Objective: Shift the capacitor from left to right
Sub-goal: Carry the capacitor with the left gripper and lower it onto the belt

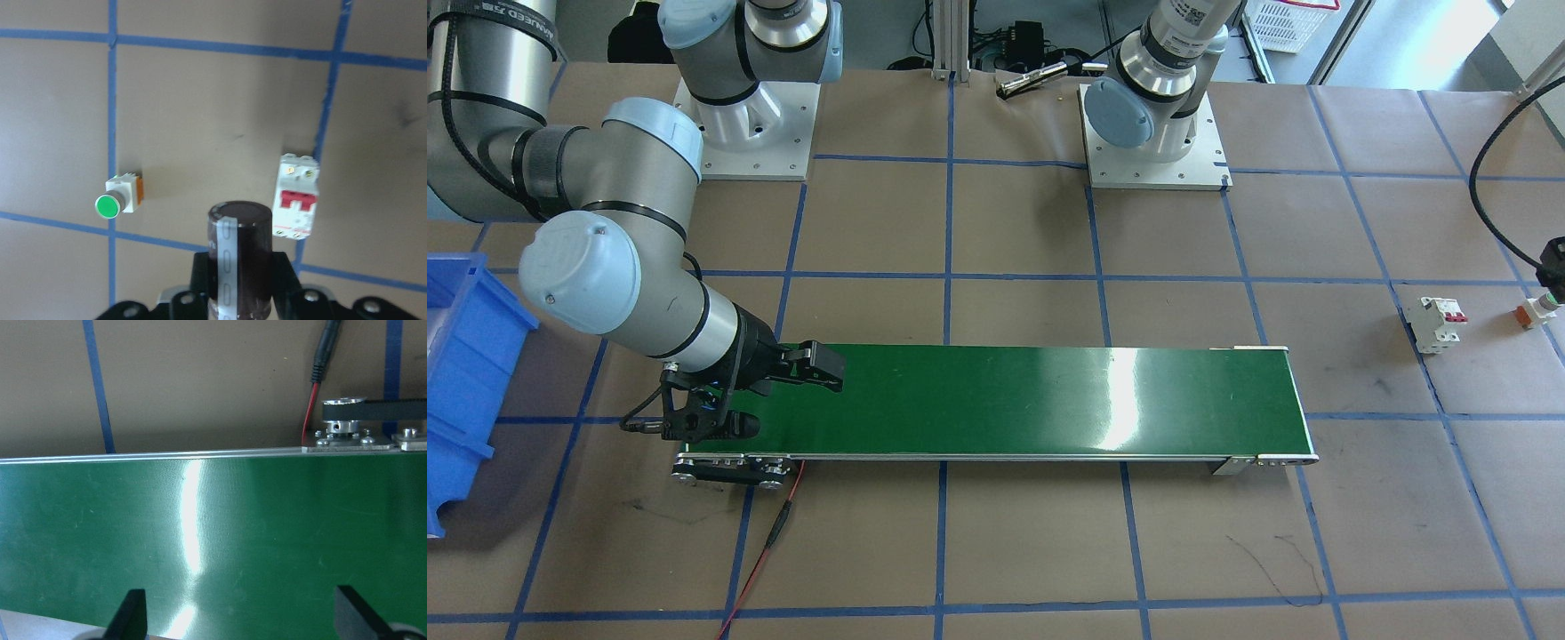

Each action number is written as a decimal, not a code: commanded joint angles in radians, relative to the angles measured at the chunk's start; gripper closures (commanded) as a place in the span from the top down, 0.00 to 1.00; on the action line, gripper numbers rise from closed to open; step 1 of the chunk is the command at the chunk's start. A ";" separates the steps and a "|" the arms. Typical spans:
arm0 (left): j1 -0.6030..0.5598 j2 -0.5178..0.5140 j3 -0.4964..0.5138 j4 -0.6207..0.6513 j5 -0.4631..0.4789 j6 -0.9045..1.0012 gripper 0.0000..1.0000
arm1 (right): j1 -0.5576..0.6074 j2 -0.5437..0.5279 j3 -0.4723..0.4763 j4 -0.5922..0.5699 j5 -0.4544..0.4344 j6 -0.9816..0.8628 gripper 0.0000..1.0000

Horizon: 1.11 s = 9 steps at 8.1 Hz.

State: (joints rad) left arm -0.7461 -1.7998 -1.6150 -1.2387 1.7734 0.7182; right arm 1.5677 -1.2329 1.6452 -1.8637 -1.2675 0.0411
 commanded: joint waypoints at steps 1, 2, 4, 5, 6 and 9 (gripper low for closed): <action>-0.279 0.014 0.004 -0.025 -0.015 -0.237 0.00 | 0.000 0.010 -0.001 -0.015 -0.010 0.057 1.00; -0.364 0.010 0.001 -0.024 -0.028 -0.341 0.00 | 0.000 0.010 -0.001 -0.015 -0.039 0.056 1.00; -0.459 0.001 -0.016 -0.019 -0.164 -0.396 0.00 | 0.000 0.010 -0.001 -0.015 -0.038 0.060 1.00; -0.472 -0.006 -0.029 -0.022 -0.175 -0.472 0.00 | 0.000 0.010 0.001 -0.015 -0.035 0.060 1.00; -0.490 -0.030 -0.051 -0.013 -0.173 -0.488 0.00 | 0.000 0.010 0.001 -0.015 -0.033 0.060 1.00; -0.499 -0.099 -0.066 0.039 -0.177 -0.509 0.00 | 0.000 0.015 -0.002 -0.031 -0.033 0.068 1.00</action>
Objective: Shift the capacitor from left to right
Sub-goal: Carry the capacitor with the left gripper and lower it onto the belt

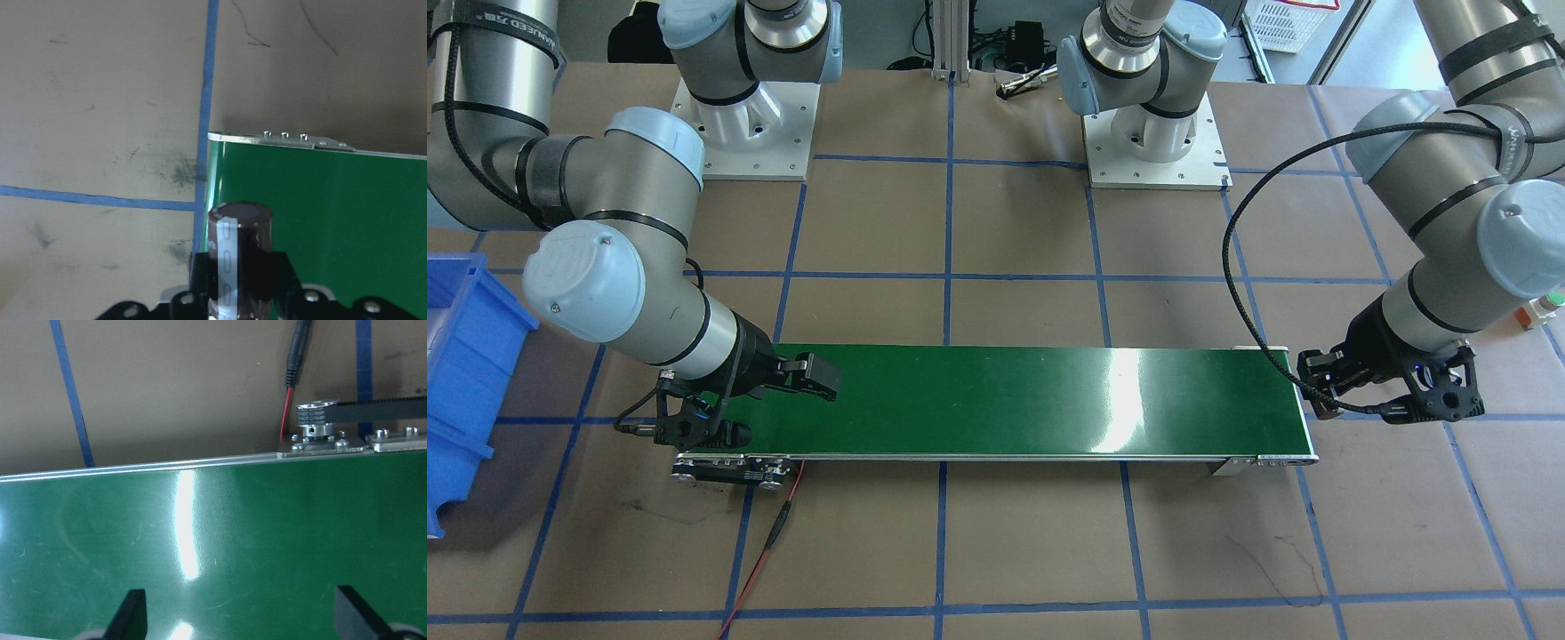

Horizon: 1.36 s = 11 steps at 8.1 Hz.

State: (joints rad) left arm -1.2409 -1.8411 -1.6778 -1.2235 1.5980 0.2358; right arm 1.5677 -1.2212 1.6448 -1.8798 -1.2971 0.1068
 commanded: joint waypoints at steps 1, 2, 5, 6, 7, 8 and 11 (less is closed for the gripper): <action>-0.018 -0.085 -0.007 0.060 -0.003 -0.074 0.00 | 0.000 0.008 -0.002 -0.042 -0.004 0.002 1.00; -0.026 -0.095 -0.008 0.062 -0.004 -0.091 0.00 | 0.002 0.011 -0.002 -0.060 -0.011 -0.012 1.00; -0.077 -0.090 -0.031 0.061 -0.004 -0.070 0.00 | 0.002 0.017 0.000 -0.128 -0.021 -0.013 1.00; -0.081 -0.078 -0.055 0.061 -0.004 -0.026 0.00 | 0.002 0.029 0.000 -0.139 -0.015 -0.012 1.00; -0.084 -0.064 -0.077 0.062 -0.003 -0.036 0.00 | 0.002 0.034 0.000 -0.133 -0.016 -0.012 1.00; -0.084 -0.055 -0.086 0.065 -0.018 -0.055 0.35 | 0.002 0.034 0.001 -0.125 -0.011 0.002 1.00; -0.084 -0.046 -0.086 0.068 -0.143 -0.153 1.00 | 0.002 0.032 0.010 -0.073 -0.020 0.005 1.00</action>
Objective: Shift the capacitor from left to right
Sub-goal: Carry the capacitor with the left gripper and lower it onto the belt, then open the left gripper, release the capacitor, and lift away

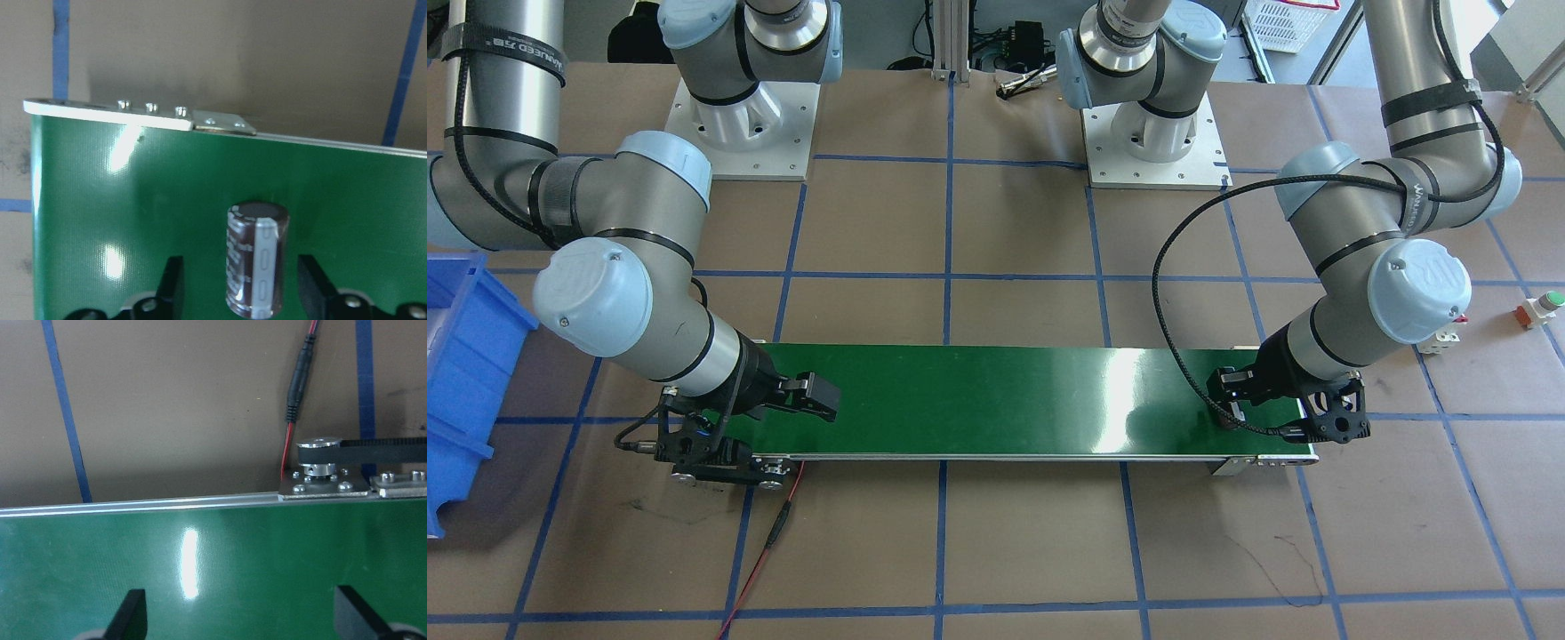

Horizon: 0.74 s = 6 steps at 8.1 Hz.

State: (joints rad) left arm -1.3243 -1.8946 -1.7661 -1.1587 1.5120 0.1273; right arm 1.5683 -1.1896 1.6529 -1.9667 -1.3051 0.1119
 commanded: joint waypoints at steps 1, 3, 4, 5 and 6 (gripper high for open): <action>-0.007 0.052 0.004 -0.006 -0.068 -0.052 1.00 | -0.001 0.002 0.002 0.015 -0.014 0.005 1.00; -0.033 0.222 0.048 -0.109 -0.061 -0.052 1.00 | 0.001 0.001 0.002 0.008 -0.014 -0.004 1.00; -0.051 0.295 0.072 -0.198 -0.047 -0.051 1.00 | 0.001 0.008 0.002 0.002 -0.020 -0.006 1.00; -0.074 0.328 0.086 -0.281 -0.012 -0.057 1.00 | 0.001 0.016 0.002 -0.039 -0.022 -0.009 1.00; -0.108 0.374 0.115 -0.292 -0.007 -0.063 1.00 | 0.002 0.016 0.002 -0.043 -0.014 -0.014 1.00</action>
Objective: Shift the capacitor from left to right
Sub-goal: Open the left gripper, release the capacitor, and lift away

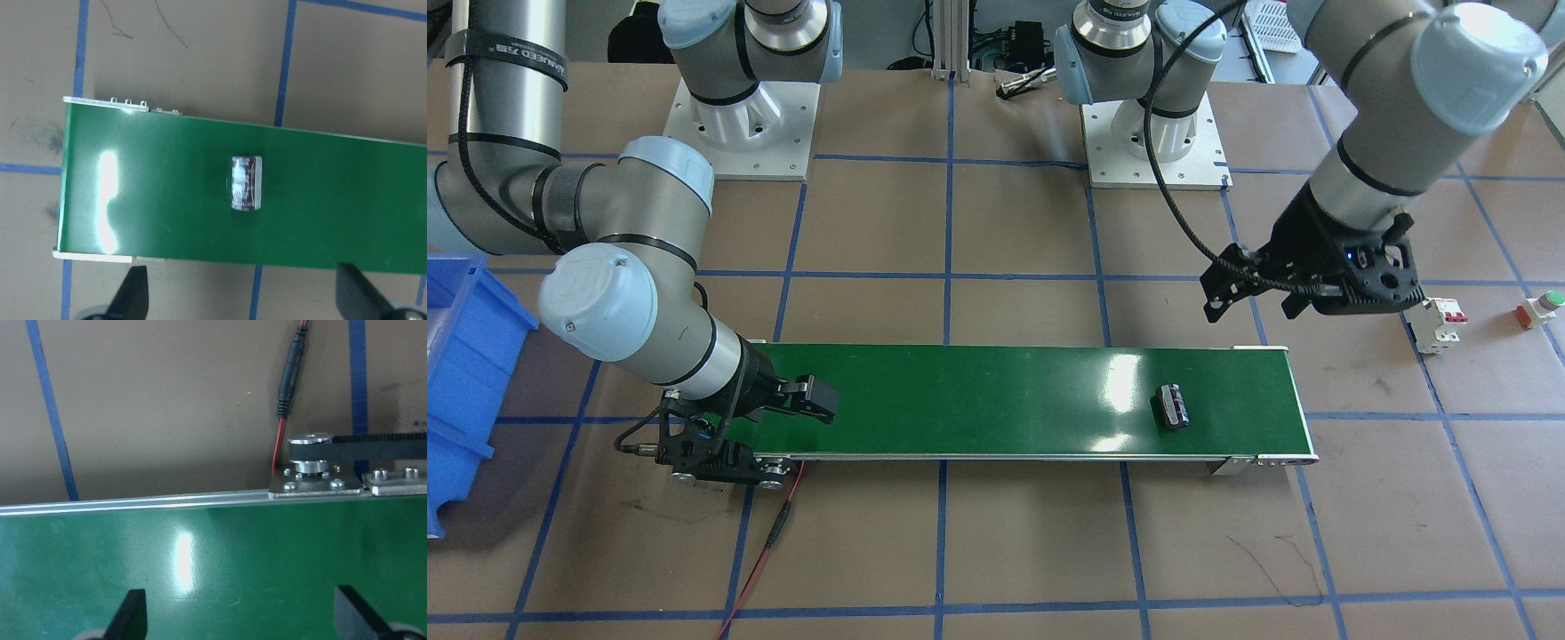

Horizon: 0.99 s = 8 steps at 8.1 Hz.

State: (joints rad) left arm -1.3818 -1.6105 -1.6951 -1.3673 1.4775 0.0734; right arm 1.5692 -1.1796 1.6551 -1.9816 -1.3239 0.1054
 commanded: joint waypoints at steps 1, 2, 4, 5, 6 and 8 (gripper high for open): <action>-0.075 0.115 0.105 -0.169 0.029 -0.009 1.00 | 0.003 0.005 0.000 -0.031 0.014 -0.035 1.00; -0.116 0.115 0.151 -0.331 0.029 0.002 1.00 | 0.006 0.003 0.000 -0.031 0.015 -0.035 1.00; -0.146 0.115 0.186 -0.397 0.030 0.003 1.00 | 0.006 0.003 0.000 -0.028 0.015 -0.041 1.00; -0.146 0.109 0.186 -0.389 0.062 0.002 1.00 | 0.009 0.006 0.002 -0.025 0.020 -0.059 1.00; -0.148 0.106 0.186 -0.389 0.070 0.002 1.00 | 0.023 0.006 0.002 -0.025 0.019 -0.064 1.00; -0.146 0.081 0.237 -0.395 0.087 0.003 1.00 | 0.034 0.011 0.002 -0.029 0.020 -0.064 1.00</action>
State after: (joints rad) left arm -1.5275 -1.5086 -1.5054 -1.7555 1.5438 0.0753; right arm 1.5924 -1.1729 1.6565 -2.0083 -1.3048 0.0444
